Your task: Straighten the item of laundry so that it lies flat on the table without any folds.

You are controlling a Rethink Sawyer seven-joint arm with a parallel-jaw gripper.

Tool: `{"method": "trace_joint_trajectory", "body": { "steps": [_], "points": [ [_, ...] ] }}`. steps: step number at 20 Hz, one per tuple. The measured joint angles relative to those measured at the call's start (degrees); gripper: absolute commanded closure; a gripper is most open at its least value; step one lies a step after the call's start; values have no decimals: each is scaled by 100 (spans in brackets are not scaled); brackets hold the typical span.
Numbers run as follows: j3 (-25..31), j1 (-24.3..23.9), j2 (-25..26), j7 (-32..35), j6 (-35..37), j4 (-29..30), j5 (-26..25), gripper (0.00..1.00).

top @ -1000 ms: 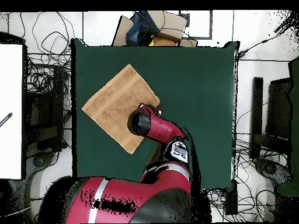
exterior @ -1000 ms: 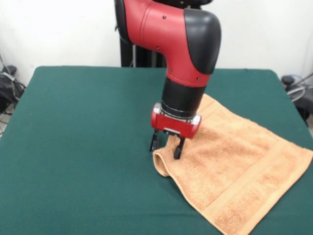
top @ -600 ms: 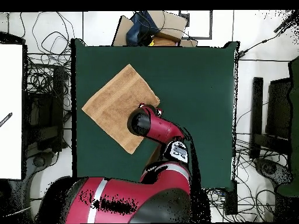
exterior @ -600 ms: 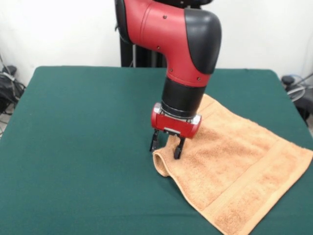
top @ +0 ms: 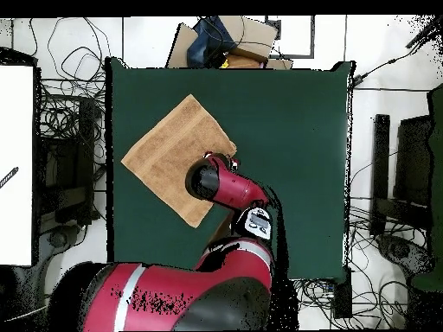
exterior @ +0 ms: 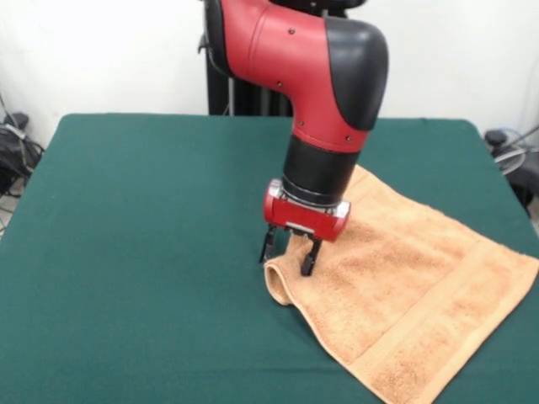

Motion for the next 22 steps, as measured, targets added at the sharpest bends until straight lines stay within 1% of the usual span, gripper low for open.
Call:
{"method": "trace_joint_trajectory", "body": {
  "steps": [5, 7, 8, 9, 16, 22],
  "points": [
    [-545, 524, 266, 0, 354, -286, 542, 0],
    [-681, 638, 341, 0, 493, -381, 665, 0],
    [-888, 800, 471, 0, 741, -556, 839, 0],
    [-964, 854, 519, 0, 840, -620, 896, 0],
    [-1359, 1099, 810, 0, 1414, -1062, 1182, 0],
    [-1388, 1124, 881, 0, 1437, -1244, 1199, 0]
  ]
}}
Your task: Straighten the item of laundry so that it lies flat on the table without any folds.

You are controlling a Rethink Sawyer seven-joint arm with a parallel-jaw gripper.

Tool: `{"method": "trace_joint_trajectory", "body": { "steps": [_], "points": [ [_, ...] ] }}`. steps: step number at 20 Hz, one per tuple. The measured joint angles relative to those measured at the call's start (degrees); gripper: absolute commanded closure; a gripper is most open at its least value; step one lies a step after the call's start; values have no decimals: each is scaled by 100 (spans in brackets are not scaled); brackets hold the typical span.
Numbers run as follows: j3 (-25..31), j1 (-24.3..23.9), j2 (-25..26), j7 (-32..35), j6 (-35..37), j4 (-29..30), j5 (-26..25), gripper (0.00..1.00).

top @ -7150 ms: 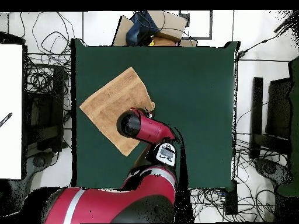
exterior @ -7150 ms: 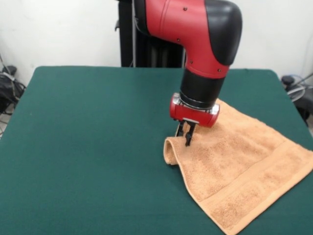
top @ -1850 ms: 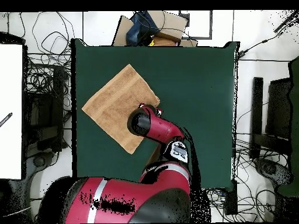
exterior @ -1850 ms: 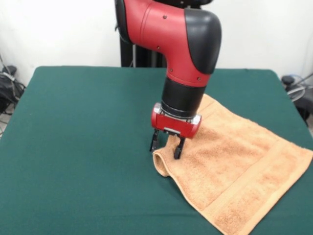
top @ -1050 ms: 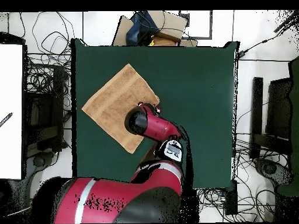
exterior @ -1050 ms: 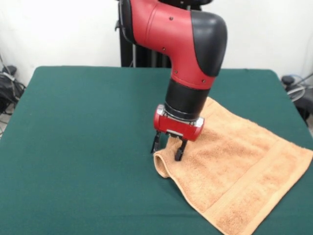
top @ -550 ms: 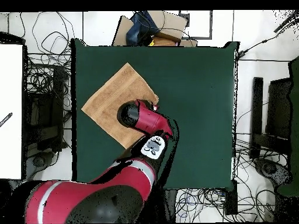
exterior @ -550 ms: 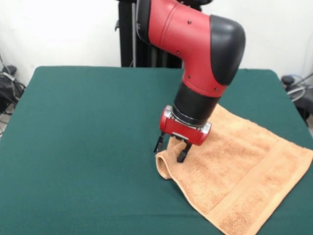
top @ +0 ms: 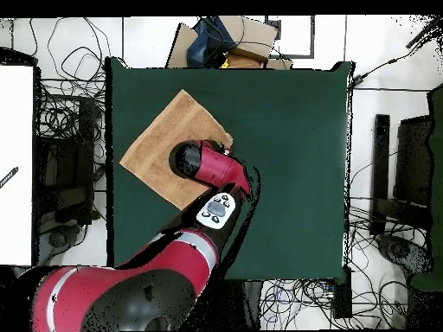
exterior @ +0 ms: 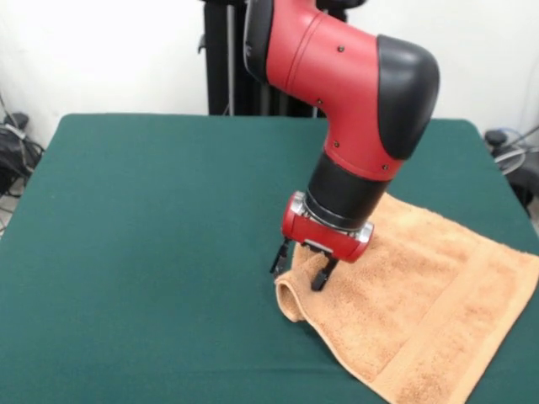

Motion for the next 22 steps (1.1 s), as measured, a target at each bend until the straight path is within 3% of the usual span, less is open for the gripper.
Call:
{"method": "trace_joint_trajectory", "body": {
  "steps": [13, 22],
  "points": [
    [218, -191, -100, 0, 4, -12, -141, 0],
    [1039, -935, -509, 1, 1, 145, -949, 0]
  ]
}}
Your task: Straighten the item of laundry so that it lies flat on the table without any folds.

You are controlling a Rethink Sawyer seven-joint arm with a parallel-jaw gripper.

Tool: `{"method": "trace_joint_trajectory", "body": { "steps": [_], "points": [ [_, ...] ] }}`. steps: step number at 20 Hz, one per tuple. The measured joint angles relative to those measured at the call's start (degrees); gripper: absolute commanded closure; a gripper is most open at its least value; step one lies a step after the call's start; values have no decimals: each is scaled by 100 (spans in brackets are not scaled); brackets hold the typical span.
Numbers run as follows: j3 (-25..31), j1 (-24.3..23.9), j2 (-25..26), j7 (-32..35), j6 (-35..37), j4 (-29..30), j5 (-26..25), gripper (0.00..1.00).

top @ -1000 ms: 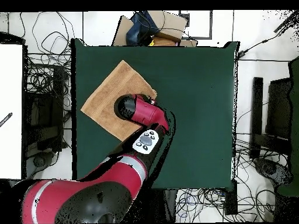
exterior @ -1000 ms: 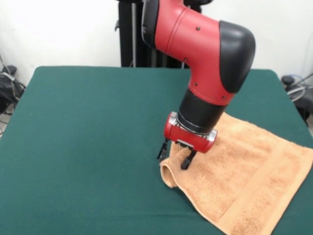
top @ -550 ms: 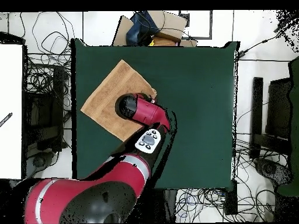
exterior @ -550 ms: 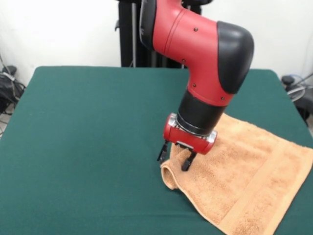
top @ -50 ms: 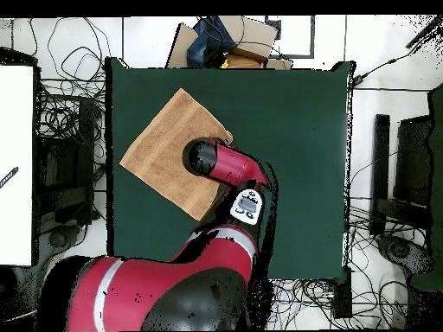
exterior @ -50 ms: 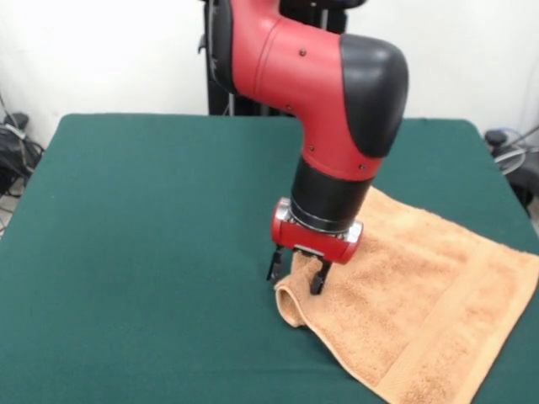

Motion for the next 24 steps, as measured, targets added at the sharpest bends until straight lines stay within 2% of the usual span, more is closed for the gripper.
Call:
{"method": "trace_joint_trajectory", "body": {
  "steps": [6, 11, 24],
  "points": [
    [561, -544, -232, 0, -4, 148, -518, 0],
    [824, -792, -341, 0, -49, 257, -787, 0],
    [1091, -1034, -491, 0, -304, 436, -1386, 0]
  ]
}}
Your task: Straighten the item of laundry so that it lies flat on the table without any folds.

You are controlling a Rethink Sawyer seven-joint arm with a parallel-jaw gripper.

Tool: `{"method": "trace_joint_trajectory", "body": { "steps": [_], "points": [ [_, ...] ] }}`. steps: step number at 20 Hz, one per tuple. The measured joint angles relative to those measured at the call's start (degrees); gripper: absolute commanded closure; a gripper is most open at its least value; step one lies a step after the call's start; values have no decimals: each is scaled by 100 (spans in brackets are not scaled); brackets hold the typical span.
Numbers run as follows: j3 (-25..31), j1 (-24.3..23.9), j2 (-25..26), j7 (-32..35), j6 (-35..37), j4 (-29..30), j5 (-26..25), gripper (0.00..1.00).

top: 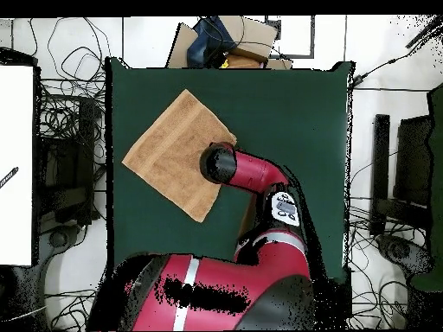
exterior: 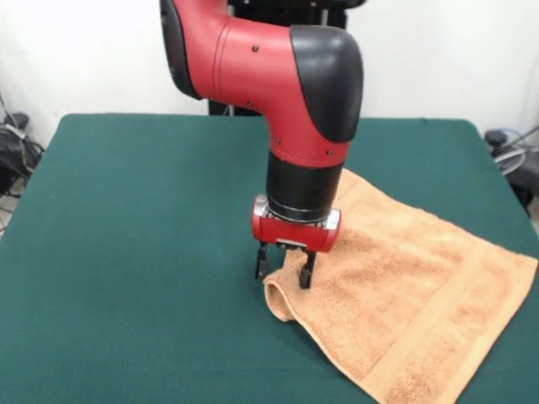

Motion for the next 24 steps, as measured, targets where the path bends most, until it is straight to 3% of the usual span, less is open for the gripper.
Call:
{"method": "trace_joint_trajectory", "body": {
  "steps": [18, 24],
  "points": [
    [357, -1157, -277, 0, -108, 382, -1255, 0],
    [473, -1309, -291, 0, -109, 382, -1453, 0]
  ]
}}
